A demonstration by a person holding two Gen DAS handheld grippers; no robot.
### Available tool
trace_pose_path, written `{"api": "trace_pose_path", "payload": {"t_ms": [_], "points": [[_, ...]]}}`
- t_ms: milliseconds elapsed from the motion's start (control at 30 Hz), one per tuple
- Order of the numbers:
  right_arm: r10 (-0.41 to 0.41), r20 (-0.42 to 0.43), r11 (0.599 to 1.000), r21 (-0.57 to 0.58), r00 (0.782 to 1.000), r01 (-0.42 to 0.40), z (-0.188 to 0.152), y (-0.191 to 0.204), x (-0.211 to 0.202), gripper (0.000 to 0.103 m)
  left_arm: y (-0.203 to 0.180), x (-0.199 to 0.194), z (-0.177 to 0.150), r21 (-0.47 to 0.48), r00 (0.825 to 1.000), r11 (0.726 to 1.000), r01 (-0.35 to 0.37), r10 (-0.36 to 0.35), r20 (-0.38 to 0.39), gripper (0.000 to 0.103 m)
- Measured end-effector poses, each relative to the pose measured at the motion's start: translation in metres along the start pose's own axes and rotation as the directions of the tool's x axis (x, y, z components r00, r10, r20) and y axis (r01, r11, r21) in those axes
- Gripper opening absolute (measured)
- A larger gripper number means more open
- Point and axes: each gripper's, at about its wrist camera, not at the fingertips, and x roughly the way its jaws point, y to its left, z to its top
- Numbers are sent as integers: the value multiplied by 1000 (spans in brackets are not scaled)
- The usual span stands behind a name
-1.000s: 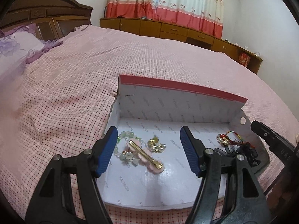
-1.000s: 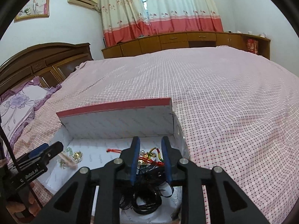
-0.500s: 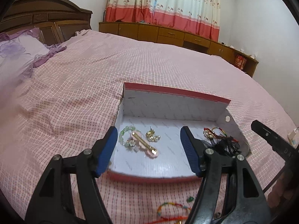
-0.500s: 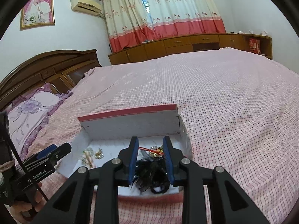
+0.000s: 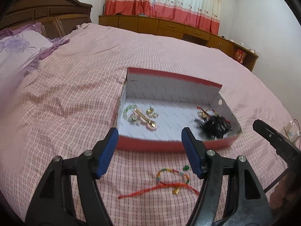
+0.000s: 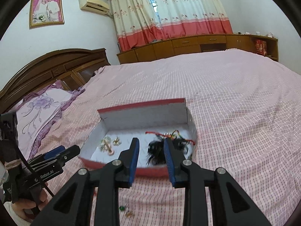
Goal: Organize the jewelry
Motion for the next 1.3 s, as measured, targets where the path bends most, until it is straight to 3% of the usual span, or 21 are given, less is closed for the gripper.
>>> {"api": "trace_pose_path", "payload": {"t_ms": [667,967,1033,1100,1133,1300], "points": [[3,-96,1000,-4,995,-3,-49,0,-16,30,-10,22,-48,2,989,1000,7,-6,-146,58],[-2,-112,1000,12,994,3,-54,-6,-12,30,-14,41,-61,11,977,1000,19,-16,-213,30],[-3,-113,1000,13,994,4,-55,-7,-11,30,-14,43,-63,13,977,1000,24,-20,-213,14],[-3,-115,1000,13,993,4,-56,-8,-10,30,-15,44,-64,16,977,1000,24,-20,-214,11],[-3,-118,1000,14,993,5,-56,-8,-9,30,-15,43,-64,15,977,999,29,-25,-212,0],[-3,-123,1000,12,992,5,-58,-8,-8,30,-11,36,-63,1,977,999,51,-50,-205,0]]}}
